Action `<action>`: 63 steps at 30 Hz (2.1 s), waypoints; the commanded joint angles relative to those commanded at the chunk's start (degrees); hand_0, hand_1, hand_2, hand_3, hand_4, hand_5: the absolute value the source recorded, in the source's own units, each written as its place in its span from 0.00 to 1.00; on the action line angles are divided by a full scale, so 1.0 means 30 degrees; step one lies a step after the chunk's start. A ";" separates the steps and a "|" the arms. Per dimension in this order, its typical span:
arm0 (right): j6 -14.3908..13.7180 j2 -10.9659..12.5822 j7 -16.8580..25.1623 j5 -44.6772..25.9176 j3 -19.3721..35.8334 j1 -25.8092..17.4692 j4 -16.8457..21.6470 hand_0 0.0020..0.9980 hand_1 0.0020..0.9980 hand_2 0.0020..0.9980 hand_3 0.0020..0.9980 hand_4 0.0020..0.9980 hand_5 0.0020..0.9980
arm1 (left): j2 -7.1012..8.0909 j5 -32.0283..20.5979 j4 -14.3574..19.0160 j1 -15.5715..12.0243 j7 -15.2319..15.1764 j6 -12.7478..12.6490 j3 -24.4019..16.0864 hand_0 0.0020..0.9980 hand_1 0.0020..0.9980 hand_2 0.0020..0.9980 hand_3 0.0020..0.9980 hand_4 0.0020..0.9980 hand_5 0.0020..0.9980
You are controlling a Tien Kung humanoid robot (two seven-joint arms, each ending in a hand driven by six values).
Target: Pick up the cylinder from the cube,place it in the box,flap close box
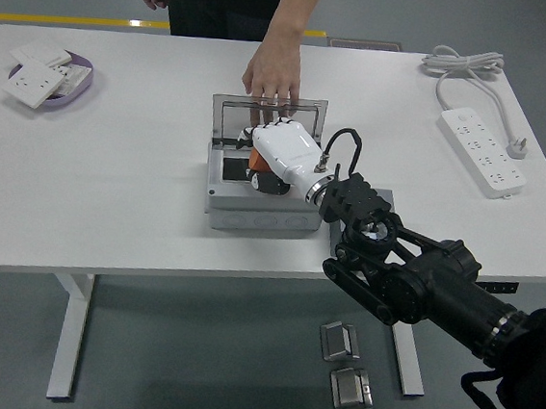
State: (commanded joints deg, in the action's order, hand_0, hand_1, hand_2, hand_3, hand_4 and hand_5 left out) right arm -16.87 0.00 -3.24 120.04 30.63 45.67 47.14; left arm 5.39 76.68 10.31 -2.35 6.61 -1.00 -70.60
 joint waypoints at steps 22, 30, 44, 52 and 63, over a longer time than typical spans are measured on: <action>0.0353 0.1241 0.1924 -0.8749 0.0760 -0.0373 0.3864 0.81 0.69 0.69 0.71 0.81 0.40 | -0.0149 -0.0095 0.0000 -0.0129 0.0027 -0.0036 0.0016 0.60 0.62 0.57 0.60 0.66 0.31; 0.0503 0.2082 0.1842 -1.1806 0.2266 -0.0037 0.5251 0.79 0.68 0.69 0.70 0.80 0.39 | -0.0157 -0.0097 0.0000 -0.0072 0.0014 -0.0002 0.0006 0.60 0.62 0.57 0.60 0.66 0.31; 0.1330 0.1592 0.1763 -1.3214 0.1966 0.3109 -0.0490 0.76 0.67 0.68 0.71 0.78 0.38 | 0.0023 0.0054 0.0000 0.0172 0.0071 0.0069 0.0133 0.60 0.62 0.57 0.60 0.66 0.31; 0.1568 0.1913 0.1817 -1.4023 0.0816 0.3136 -0.3131 0.74 0.66 0.68 0.71 0.78 0.39 | 0.0063 0.0058 0.0000 0.0196 0.0109 0.0049 0.0144 0.60 0.62 0.57 0.60 0.66 0.31; 0.1410 0.3344 0.1595 -1.4188 -0.0925 0.2472 -0.0467 0.73 0.66 0.68 0.71 0.78 0.39 | 0.0030 0.0040 0.0000 0.0182 0.0083 0.0051 0.0147 0.60 0.62 0.57 0.60 0.66 0.30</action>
State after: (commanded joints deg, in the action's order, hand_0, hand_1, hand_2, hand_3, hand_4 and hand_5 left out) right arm -12.64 10.03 1.54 77.48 27.85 53.09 45.74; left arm 5.48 76.80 10.31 -1.80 6.86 -0.85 -70.16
